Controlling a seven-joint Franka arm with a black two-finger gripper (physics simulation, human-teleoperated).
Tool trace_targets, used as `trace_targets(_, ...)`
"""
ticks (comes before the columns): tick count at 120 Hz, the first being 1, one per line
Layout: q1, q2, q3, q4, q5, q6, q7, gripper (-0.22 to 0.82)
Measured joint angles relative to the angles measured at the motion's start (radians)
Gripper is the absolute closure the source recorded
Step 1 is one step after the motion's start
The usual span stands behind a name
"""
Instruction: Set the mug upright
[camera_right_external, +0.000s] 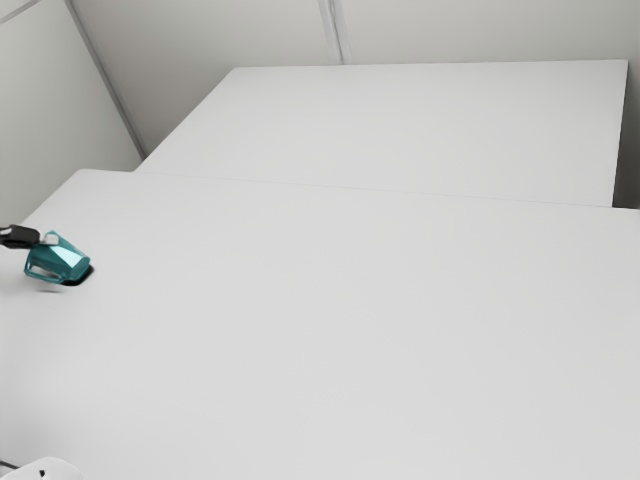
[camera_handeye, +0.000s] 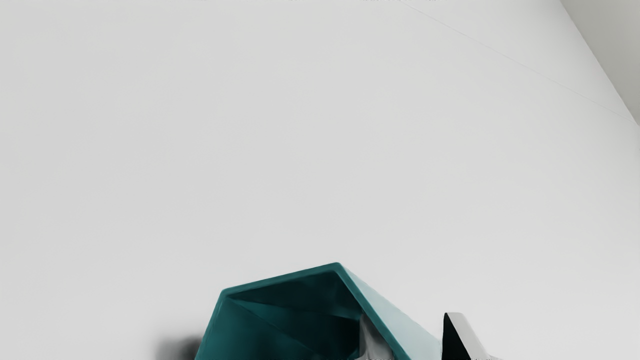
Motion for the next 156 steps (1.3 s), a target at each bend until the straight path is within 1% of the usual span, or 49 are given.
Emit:
trace_targets(18,0.002,-0.050,-0.008,-0.059,0.011,0.002,-0.006,0.71)
trace_targets(49,-0.025,-0.200,-0.027,-0.167,0.147,0.011,-0.018,0.73)
trace_targets(60,-0.069,-0.275,-0.029,-0.208,0.234,0.014,-0.026,0.75)
trace_targets(72,-0.122,-0.373,-0.028,-0.282,0.348,0.016,-0.038,0.75)
trace_targets(80,-0.150,-0.437,-0.022,-0.341,0.402,0.017,-0.049,0.76)
trace_targets(94,-0.212,-0.575,-0.013,-0.472,0.472,0.025,-0.079,0.76)
trace_targets(102,-0.243,-0.615,-0.015,-0.508,0.504,0.031,-0.099,0.76)
trace_targets(112,-0.311,-0.643,-0.010,-0.543,0.546,0.046,-0.128,0.76)
trace_targets(117,-0.372,-0.655,0.025,-0.571,0.560,0.064,-0.144,0.76)
trace_targets(129,-0.543,-0.701,0.147,-0.626,0.579,0.104,-0.183,0.76)
trace_targets(145,-0.806,-0.783,0.353,-0.732,0.589,0.157,-0.238,0.76)
trace_targets(150,-0.868,-0.811,0.385,-0.768,0.595,0.173,-0.257,0.77)
trace_targets(156,-0.919,-0.854,0.401,-0.818,0.616,0.196,-0.284,0.77)
